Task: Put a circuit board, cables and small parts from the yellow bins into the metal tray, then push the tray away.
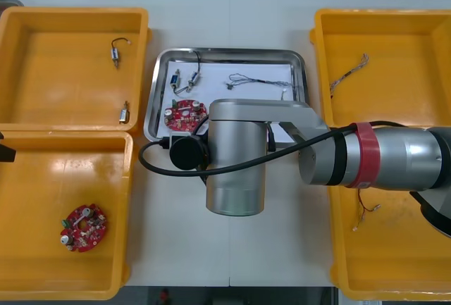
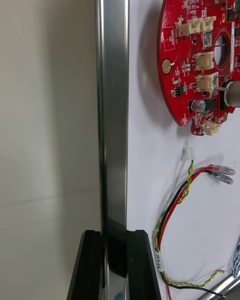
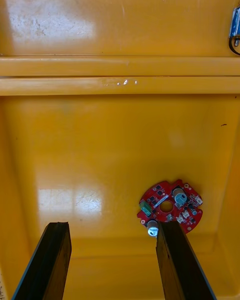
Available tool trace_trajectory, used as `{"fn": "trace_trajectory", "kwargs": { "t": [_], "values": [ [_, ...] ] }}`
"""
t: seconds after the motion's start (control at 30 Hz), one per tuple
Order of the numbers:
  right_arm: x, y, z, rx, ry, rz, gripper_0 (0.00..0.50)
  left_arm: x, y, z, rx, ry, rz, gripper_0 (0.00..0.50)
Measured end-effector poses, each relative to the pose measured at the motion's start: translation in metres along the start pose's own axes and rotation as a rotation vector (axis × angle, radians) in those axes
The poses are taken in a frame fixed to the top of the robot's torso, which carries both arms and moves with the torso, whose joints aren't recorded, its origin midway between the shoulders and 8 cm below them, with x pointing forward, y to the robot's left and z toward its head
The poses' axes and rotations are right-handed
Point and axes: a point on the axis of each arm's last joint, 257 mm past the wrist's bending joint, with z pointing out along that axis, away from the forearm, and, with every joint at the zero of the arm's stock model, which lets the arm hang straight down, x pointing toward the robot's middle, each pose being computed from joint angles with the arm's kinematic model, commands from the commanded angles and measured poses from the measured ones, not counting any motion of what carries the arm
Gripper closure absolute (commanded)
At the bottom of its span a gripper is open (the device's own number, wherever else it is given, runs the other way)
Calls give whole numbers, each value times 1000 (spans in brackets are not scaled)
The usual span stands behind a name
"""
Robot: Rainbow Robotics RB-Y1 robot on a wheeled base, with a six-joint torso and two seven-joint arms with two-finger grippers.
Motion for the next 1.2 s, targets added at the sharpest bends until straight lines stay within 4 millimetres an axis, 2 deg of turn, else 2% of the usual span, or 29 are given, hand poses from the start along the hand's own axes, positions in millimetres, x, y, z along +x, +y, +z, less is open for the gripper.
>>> {"fn": "trace_trajectory", "kwargs": {
  "t": [0.47, 0.87, 1.2],
  "values": [
    [5, -45, 12, 69, 44, -24, 500, 0, 0, 0, 0, 0, 0, 0],
    [5, -72, 27, 101, 60, -7, 500, 0, 0, 0, 0, 0, 0, 0],
    [-5, -91, 42, 123, 39, -41, 500, 0, 0, 0, 0, 0, 0, 0]
  ]
}}
